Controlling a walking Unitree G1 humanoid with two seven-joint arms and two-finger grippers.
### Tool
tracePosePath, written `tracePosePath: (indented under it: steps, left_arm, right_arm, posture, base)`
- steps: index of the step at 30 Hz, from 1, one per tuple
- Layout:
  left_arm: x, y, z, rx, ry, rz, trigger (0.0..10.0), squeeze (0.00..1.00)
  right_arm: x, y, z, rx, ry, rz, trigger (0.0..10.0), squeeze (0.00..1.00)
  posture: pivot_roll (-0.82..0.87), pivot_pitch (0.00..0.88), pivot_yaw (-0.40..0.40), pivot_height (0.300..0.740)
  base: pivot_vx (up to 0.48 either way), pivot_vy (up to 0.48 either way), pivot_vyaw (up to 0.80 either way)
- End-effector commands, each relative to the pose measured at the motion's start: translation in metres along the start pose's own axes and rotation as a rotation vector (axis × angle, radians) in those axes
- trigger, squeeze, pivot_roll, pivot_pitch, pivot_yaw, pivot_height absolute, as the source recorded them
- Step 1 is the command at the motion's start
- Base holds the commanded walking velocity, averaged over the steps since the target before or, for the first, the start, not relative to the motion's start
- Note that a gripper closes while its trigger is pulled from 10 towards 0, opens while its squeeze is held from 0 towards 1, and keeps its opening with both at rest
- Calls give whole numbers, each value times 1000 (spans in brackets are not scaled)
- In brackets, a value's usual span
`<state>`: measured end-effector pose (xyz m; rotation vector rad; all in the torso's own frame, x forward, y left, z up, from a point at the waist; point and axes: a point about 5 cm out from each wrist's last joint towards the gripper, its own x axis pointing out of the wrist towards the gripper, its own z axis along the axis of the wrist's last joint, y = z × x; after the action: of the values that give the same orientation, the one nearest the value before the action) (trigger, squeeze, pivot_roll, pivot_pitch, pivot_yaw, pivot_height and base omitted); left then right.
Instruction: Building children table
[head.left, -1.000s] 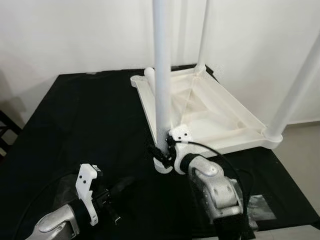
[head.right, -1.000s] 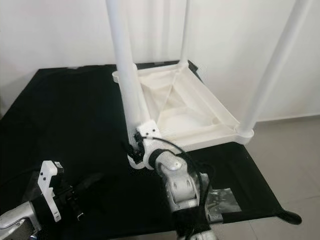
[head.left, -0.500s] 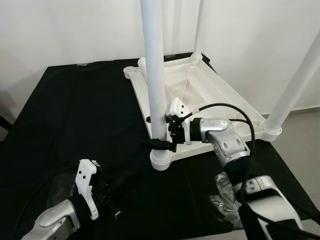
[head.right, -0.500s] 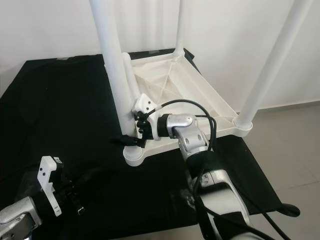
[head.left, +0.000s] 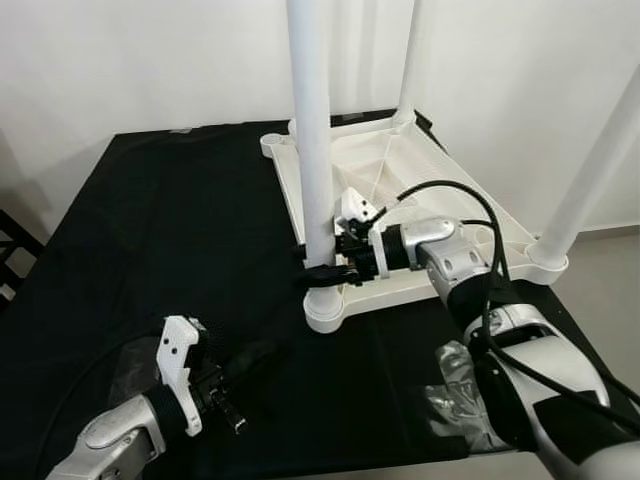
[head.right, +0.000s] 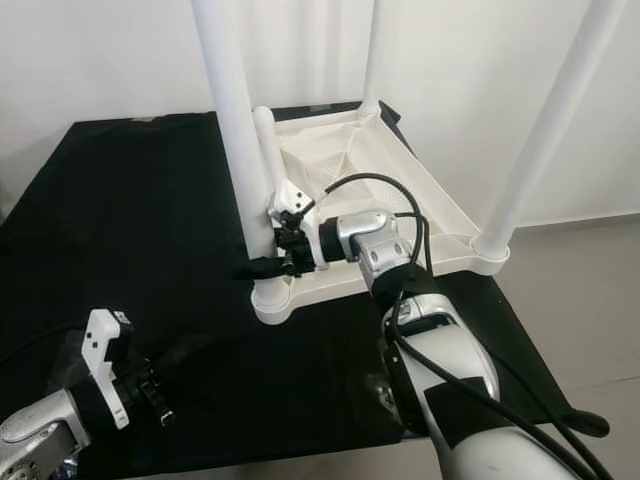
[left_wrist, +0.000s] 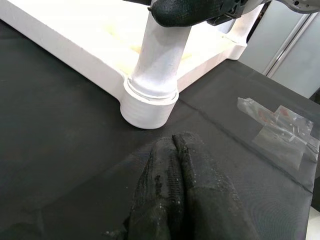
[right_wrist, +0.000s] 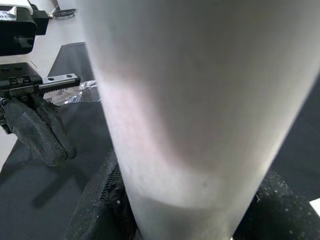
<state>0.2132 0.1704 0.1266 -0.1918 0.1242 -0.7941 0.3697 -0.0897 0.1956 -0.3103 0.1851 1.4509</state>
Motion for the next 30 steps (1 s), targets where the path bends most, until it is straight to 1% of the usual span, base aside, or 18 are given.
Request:
tracePosePath:
  steps: [1,6,7,8,9,10,11,12,13,16,17,19,20,21,24,25,27,30]
  left_arm:
    - [-1,-1,-4,-6,17,2,10000,0]
    - [-2,-2,-3,-6,14,0,10000,0]
    - [-3,-4,-3,-5,11,0,10000,0]
    - [-4,-4,-2,-4,9,2,10000,0]
    - [-6,-5,-1,-3,8,3,10000,0]
    - [-6,-5,-1,-3,8,3,10000,0]
    - [-7,-5,0,-3,7,4,10000,0]
    - [-8,-5,0,-4,7,4,10000,0]
    - [-9,-5,0,-3,11,3,10000,0]
    - [-9,-4,0,-4,13,2,10000,0]
    - [-8,-5,-1,-12,17,-9,10000,0]
    - [-8,-5,-1,-11,21,-13,10000,0]
    - [-8,-5,-2,-9,22,-12,10000,0]
    - [-9,-5,-2,-7,19,-5,10000,0]
    - [-9,-5,-2,-6,15,5,10000,0]
    - [-9,-5,-1,-6,14,7,10000,0]
    - [-8,-5,-1,-6,15,6,10000,0]
    - [-7,-4,-1,-7,15,4,10000,0]
  right_arm:
    - [7,7,-20,16,56,3,0,0]
    - [5,10,-35,10,88,-55,0,0]
    - [8,16,-51,86,94,-181,0,0]
    - [17,24,-62,206,49,-516,0,0]
    - [12,32,-72,316,46,-787,0,0]
    - [12,32,-72,316,46,-787,0,0]
    - [8,58,-78,366,53,-910,0,0]
    - [5,76,-77,382,47,-954,0,0]
    - [6,89,-71,323,41,-897,0,0]
    - [6,95,-66,283,35,-863,0,0]
    - [0,88,-67,209,57,-856,0,0]
    - [0,84,-68,196,72,-854,0,0]
    - [2,82,-68,186,85,-841,2157,0]
    - [7,81,-66,189,85,-825,10000,0]
    - [11,86,-57,214,96,-860,10000,12]
    - [14,84,-50,222,71,-828,10000,1000]
    - [19,75,-29,230,-38,-724,10000,1000]
    - [21,69,-14,173,-115,-608,10000,1000]
  posture:
    - [40,67,29,740]
    - [39,72,23,740]
    - [39,89,8,740]
    - [38,102,3,740]
    - [38,102,3,740]
    - [38,102,3,740]
    - [28,116,10,740]
    - [26,120,17,740]
    - [3,112,26,740]
    - [3,112,26,740]
    - [17,105,12,740]
    - [13,103,12,740]
    - [13,103,12,740]
    - [18,98,14,740]
    - [24,95,16,740]
    - [25,94,16,740]
    - [23,91,18,740]
    - [24,88,18,740]
  base:
    - [0,0,0]
    - [0,0,0]
    - [0,0,0]
    - [0,0,0]
    - [0,0,0]
    - [0,0,0]
    - [0,0,0]
    - [0,0,0]
    - [0,0,0]
    - [0,0,0]
    - [0,0,0]
    - [0,0,0]
    - [0,0,0]
    - [0,0,0]
    - [0,0,0]
    - [0,0,0]
    - [0,0,0]
    - [0,0,0]
